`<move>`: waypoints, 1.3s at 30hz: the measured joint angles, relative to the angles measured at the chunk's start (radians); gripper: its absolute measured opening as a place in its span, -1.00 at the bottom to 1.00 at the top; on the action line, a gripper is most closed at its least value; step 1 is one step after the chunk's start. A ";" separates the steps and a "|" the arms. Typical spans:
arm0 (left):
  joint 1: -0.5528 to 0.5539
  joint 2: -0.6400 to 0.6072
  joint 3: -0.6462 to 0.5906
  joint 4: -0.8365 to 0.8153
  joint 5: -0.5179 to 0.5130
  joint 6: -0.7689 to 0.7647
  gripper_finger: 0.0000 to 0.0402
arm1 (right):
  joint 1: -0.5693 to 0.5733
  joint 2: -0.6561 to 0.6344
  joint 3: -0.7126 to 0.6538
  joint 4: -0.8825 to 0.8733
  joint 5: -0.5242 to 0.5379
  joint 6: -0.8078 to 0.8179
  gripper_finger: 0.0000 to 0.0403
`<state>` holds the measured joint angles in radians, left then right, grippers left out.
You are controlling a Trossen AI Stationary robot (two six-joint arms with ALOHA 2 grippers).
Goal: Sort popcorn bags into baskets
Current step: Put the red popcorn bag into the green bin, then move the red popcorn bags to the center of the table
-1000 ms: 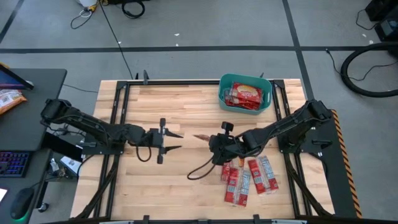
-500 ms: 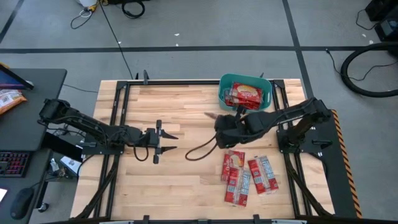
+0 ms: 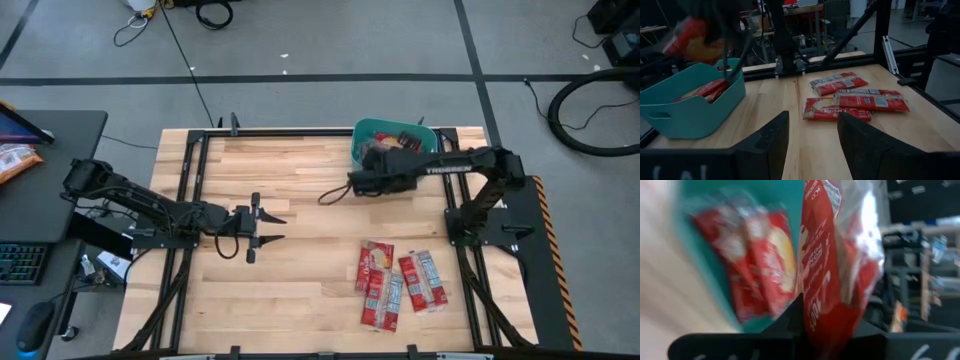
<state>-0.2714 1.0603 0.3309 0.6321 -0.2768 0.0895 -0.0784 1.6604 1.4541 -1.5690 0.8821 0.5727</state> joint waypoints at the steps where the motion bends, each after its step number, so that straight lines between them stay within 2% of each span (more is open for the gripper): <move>1: 0.000 0.000 0.000 -0.002 0.000 0.000 -0.14 | -0.029 0.000 -0.025 0.010 0.011 -0.013 -0.78; 5: 0.000 0.000 0.000 -0.004 0.000 0.001 -0.14 | -0.152 0.000 -0.119 0.080 0.047 -0.095 -0.77; 7: 0.000 0.000 0.000 -0.004 0.000 0.001 -0.14 | -0.211 0.000 -0.163 0.168 0.045 -0.178 -0.76; 13: 0.000 0.000 0.000 -0.004 0.000 0.001 -0.14 | -0.354 0.000 -0.230 0.475 -0.124 -0.451 -0.64; 16: 0.000 0.000 0.000 -0.004 0.000 0.001 -0.14 | -0.397 0.000 -0.218 0.516 -0.182 -0.488 -0.53; 19: 0.000 0.000 0.001 -0.004 0.000 0.006 -0.14 | -0.410 0.000 -0.176 0.496 -0.196 -0.490 -0.42; 22: 0.000 0.000 0.001 -0.003 0.000 0.020 -0.14 | -0.399 0.000 -0.121 0.454 -0.252 -0.487 -0.35; 29: 0.000 0.000 0.001 -0.003 0.000 0.019 -0.14 | -0.303 -0.002 0.014 0.426 -0.540 -0.319 -0.30; 33: 0.000 0.001 0.001 -0.004 0.000 0.019 -0.14 | -0.194 -0.002 0.011 0.473 -0.710 -0.304 -0.31; 39: 0.000 0.001 0.001 -0.008 0.000 0.018 -0.14 | -0.022 -0.002 -0.059 0.585 -0.833 -0.298 -0.31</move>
<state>-0.2714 1.0611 0.3321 0.6243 -0.2767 0.1078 -0.1001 1.6585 1.3953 -0.9836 0.0493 0.2743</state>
